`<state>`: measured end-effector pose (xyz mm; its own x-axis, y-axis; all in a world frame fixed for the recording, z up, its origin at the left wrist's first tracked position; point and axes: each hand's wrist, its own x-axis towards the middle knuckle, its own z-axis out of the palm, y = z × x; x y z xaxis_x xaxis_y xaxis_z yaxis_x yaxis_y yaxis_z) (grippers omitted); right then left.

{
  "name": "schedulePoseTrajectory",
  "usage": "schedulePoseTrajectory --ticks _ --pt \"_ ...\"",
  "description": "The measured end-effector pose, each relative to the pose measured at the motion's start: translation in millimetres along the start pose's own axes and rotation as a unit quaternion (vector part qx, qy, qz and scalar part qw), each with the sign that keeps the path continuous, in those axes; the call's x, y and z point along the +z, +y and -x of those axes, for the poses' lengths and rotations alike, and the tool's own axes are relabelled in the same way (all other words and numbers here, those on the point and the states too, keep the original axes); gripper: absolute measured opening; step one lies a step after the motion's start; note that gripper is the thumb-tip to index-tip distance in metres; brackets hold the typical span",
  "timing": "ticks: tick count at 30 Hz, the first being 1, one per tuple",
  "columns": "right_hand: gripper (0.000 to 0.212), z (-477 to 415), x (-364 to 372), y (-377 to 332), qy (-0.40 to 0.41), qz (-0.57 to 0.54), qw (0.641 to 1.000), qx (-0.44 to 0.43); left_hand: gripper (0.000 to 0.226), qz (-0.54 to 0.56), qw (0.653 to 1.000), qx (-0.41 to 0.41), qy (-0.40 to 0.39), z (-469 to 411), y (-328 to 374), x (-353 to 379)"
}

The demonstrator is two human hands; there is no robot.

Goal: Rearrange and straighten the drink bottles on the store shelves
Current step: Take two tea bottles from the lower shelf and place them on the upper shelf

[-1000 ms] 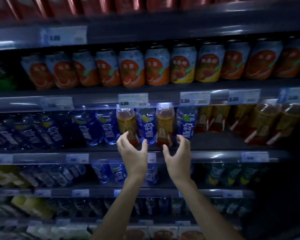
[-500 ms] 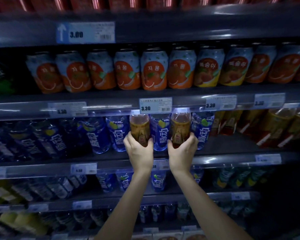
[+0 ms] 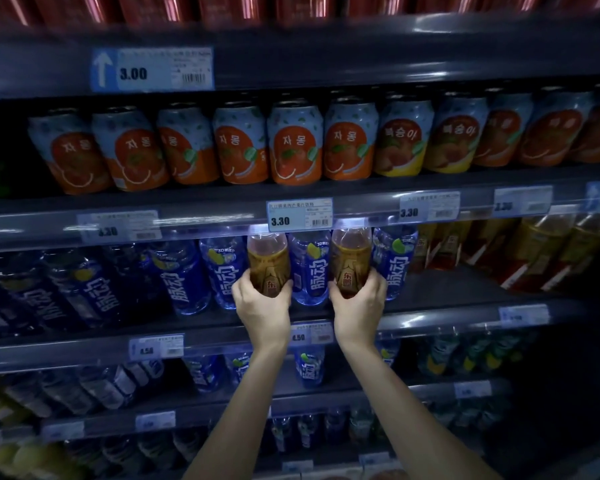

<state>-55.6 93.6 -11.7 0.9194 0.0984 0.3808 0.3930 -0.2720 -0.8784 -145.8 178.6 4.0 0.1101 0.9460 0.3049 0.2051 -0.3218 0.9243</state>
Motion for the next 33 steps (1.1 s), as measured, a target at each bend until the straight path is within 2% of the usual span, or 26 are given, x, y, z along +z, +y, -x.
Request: schedulePoseTrajectory --ticks 11,16,20,29,33 --pt "0.063 10 -19 8 -0.004 -0.052 0.997 -0.054 0.065 0.008 0.999 0.039 0.003 15 -8 -20" --pt "0.066 13 -28 12 -0.022 -0.079 0.993 -0.080 0.062 0.017 0.999 0.027 0.003 21 -9 -29" --pt "0.068 15 -37 11 -0.032 -0.100 0.990 -0.096 0.064 0.022 0.998 0.050 0.006 27 -3 -33" --pt "0.063 12 -74 24 -0.046 -0.131 0.985 -0.101 0.071 0.039 0.990 0.123 -0.054 66 9 -24" --pt "0.065 -2 -99 34 -0.036 -0.127 0.985 -0.112 0.070 0.052 0.989 0.117 -0.077 89 19 -3"
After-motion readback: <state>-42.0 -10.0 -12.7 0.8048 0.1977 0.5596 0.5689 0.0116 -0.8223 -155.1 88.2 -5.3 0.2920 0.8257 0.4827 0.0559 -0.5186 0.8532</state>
